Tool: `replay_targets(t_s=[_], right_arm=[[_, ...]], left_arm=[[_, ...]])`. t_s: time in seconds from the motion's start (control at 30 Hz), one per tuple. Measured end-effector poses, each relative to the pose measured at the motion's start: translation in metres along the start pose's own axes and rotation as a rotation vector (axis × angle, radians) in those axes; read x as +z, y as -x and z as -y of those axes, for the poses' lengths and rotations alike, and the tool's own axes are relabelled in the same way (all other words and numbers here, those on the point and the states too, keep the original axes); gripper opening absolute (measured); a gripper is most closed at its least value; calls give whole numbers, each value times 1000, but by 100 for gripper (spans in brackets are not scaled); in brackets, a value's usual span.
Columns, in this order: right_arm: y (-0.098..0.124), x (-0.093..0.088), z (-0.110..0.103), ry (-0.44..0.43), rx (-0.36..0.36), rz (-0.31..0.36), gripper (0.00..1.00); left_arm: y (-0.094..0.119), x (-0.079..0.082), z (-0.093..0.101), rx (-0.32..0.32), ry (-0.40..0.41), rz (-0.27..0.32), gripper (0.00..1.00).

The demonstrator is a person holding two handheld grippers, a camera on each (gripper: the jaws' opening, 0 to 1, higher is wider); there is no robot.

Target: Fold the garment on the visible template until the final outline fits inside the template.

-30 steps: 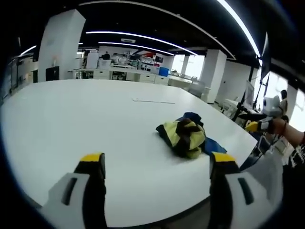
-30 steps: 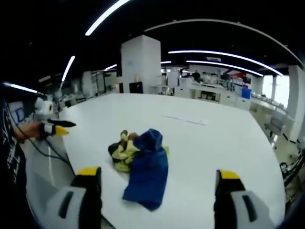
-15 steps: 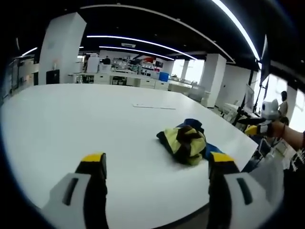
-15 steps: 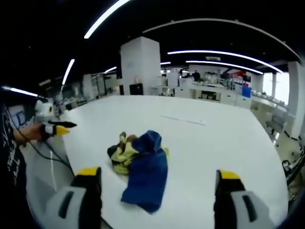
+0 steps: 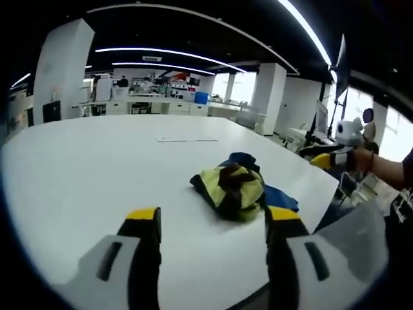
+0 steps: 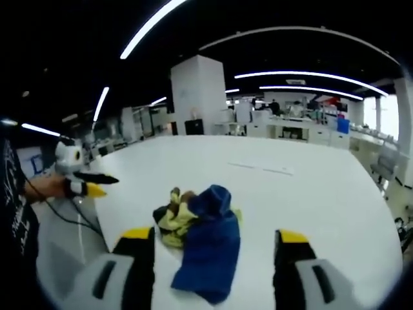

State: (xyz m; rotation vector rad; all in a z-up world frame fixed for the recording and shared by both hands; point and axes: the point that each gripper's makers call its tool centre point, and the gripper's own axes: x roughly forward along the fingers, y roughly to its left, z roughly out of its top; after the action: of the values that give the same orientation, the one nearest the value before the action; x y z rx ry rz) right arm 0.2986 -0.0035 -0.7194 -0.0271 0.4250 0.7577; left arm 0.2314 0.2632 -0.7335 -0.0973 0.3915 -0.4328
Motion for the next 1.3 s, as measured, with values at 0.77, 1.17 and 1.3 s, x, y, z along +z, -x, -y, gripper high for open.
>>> replay_targets(t_s=[0.77,1.17,1.3], right_arm=[[-66,-5,-20,55,139,-26,38],[-98,-1,-24,97,186,-39,23],[-108,-5,-26,140,207,-67,23]], left_arm=[[-56,-11,37,-150,-11,-56,40],[-74,-18,36,-173,-11,-84,27],[-81,-16,39,-193,-6,-77,23]])
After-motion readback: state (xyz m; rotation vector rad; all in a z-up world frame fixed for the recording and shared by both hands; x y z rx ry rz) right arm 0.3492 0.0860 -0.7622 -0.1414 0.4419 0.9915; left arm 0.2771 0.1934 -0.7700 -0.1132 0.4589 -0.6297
